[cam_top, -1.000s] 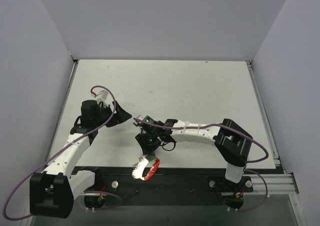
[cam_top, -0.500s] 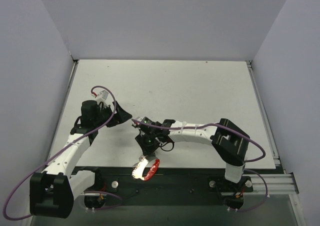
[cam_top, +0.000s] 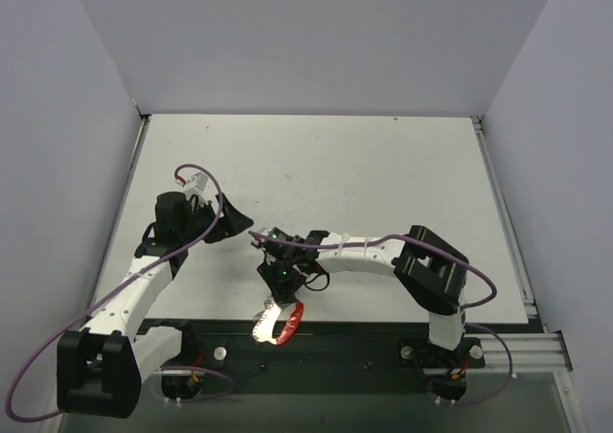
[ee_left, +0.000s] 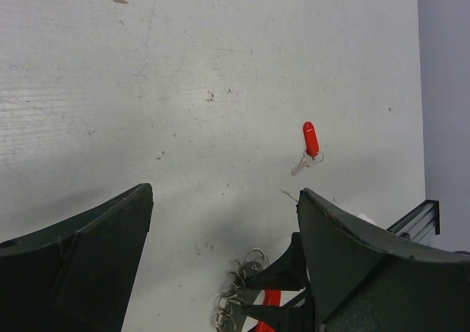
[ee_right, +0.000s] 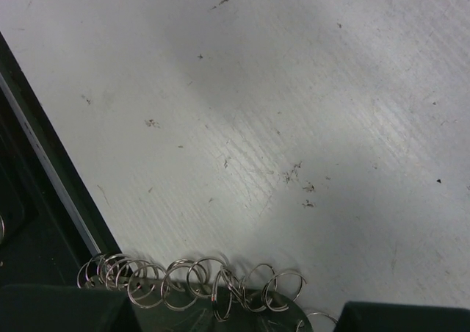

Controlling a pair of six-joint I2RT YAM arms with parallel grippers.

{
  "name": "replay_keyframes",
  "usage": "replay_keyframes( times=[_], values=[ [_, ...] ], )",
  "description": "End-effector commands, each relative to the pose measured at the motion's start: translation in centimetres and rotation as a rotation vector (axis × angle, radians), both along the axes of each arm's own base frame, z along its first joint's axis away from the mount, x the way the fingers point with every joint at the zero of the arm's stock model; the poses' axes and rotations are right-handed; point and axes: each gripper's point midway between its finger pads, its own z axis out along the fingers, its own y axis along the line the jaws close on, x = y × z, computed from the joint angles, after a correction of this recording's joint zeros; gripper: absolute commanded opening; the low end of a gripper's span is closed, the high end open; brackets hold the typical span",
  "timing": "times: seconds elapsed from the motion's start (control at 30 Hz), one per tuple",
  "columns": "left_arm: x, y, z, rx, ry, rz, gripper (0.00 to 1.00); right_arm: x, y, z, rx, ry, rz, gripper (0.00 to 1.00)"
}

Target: Put the keys on the keyring

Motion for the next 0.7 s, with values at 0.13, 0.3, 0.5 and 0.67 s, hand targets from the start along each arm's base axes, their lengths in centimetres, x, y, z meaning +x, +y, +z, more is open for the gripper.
replay_keyframes(
  times=[0.13,0.3,0.5,0.67],
  values=[
    [0.6,-0.2,1.4,-0.007,-0.081,-0.023,0.89,-0.4,0.4,-0.7,-0.024,0.034,0.003,0.36],
    [0.6,-0.3,1.6,-0.011,-0.09,-0.028,0.89,0.0,0.6,-0.9,-0.023,0.021,-0.004,0.37],
    [0.5,-0.4,1.7,-0.016,-0.093,-0.035,0.89,1.1,0.7,-1.8,-0.053,-0.005,-0.053,0.22],
    [0.4,-0.4,2.0,-0.018,-0.106,-0.039,0.89,1.6,0.8,-1.3,-0.023,-0.03,-0.06,0.0]
  ],
)
